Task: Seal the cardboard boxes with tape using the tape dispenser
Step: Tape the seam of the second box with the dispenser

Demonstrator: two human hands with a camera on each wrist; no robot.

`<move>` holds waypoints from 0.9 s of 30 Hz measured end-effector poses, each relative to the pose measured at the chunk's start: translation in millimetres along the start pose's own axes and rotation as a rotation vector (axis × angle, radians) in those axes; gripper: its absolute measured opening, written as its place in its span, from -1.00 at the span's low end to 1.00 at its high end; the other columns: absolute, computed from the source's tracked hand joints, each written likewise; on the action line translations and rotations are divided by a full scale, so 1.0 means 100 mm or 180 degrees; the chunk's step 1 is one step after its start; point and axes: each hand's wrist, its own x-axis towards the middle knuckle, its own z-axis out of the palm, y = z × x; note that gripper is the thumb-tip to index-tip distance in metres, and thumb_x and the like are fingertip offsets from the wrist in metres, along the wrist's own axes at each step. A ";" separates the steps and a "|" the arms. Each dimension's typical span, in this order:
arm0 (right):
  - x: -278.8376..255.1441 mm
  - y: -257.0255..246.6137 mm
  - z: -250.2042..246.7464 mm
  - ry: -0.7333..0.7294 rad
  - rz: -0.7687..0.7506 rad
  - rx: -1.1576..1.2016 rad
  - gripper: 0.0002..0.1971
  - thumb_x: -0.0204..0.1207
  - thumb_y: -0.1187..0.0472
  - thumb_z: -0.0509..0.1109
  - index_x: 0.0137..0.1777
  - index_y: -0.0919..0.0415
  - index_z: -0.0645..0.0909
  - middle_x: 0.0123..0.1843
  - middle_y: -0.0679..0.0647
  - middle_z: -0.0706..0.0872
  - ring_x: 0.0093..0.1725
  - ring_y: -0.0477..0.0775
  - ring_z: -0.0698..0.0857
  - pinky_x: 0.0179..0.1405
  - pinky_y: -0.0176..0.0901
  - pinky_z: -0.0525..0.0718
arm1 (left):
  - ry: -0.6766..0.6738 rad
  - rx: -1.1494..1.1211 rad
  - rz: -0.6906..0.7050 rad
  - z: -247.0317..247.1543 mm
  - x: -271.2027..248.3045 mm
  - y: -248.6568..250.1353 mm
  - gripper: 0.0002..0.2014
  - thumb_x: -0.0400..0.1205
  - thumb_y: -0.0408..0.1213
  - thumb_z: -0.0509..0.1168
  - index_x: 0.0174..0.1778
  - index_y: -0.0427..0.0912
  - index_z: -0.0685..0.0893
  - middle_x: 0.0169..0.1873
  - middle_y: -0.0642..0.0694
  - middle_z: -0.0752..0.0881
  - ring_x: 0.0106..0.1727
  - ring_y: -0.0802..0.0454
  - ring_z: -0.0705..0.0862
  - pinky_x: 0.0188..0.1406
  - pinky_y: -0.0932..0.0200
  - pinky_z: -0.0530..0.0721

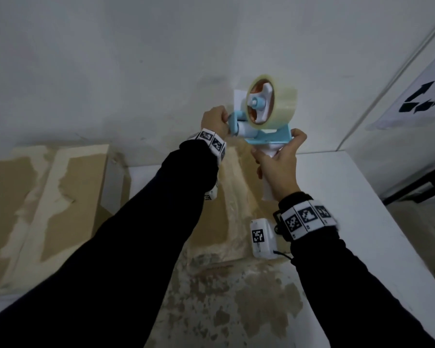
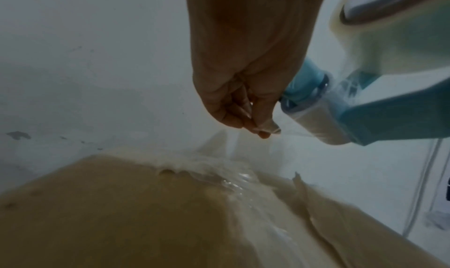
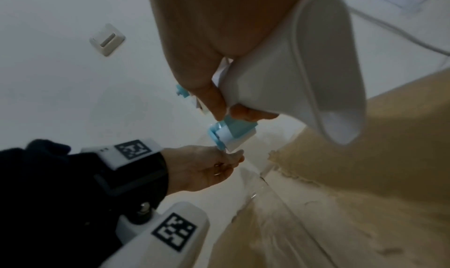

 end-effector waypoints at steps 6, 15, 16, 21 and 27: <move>-0.02 -0.02 0.03 0.0081 -0.0007 -0.0228 -0.41 0.40 0.28 0.42 0.27 0.05 0.12 -0.08 -0.04 0.61 -0.19 0.18 0.67 -0.26 0.05 0.70 | -0.0103 0.0277 0.0223 -0.04 0.21 -0.14 -0.61 0.28 -0.49 0.40 -0.53 -0.02 0.31 -0.36 -0.20 0.57 -0.20 -0.09 0.55 -0.09 0.04 0.48; 0.06 -0.04 0.07 0.0409 0.0273 0.0215 -0.47 0.41 0.39 0.39 0.17 0.11 0.12 -0.05 0.09 0.56 -0.30 0.11 0.61 -0.52 -0.15 0.63 | -0.0198 0.0176 0.0289 -0.05 0.24 -0.26 -0.82 0.35 -0.56 0.33 -0.20 -0.30 0.76 -0.26 -0.30 0.77 -0.08 -0.15 0.74 -0.26 0.40 0.43; 0.07 -0.03 0.08 0.0412 0.0291 0.0214 -0.47 0.40 0.39 0.40 0.17 0.12 0.12 -0.05 0.08 0.55 -0.31 0.10 0.61 -0.51 -0.14 0.63 | -0.0218 0.0196 0.0291 -0.04 0.25 -0.27 -0.80 0.36 -0.57 0.31 -0.18 -0.33 0.77 -0.24 -0.30 0.78 -0.09 -0.14 0.74 -0.25 0.42 0.43; 0.08 0.07 0.11 0.0387 0.0360 0.0086 -0.45 0.39 0.32 0.45 0.14 0.08 0.12 0.03 0.18 0.59 -0.26 0.18 0.64 -0.50 -0.13 0.65 | -0.0385 0.0256 0.0258 0.06 0.28 -0.36 -0.79 0.35 -0.59 0.30 -0.15 -0.35 0.74 -0.24 -0.28 0.76 -0.20 -0.04 0.68 -0.33 0.51 0.53; 0.04 0.12 0.15 0.0376 0.0366 -0.0038 -0.46 0.41 0.31 0.44 0.16 0.06 0.13 0.00 0.11 0.62 -0.23 0.18 0.66 -0.49 -0.17 0.63 | -0.0636 0.0556 0.0446 0.08 0.32 -0.35 -0.85 0.38 -0.50 0.41 -0.21 -0.21 0.68 -0.06 -0.29 0.76 0.01 -0.18 0.70 -0.06 0.25 0.54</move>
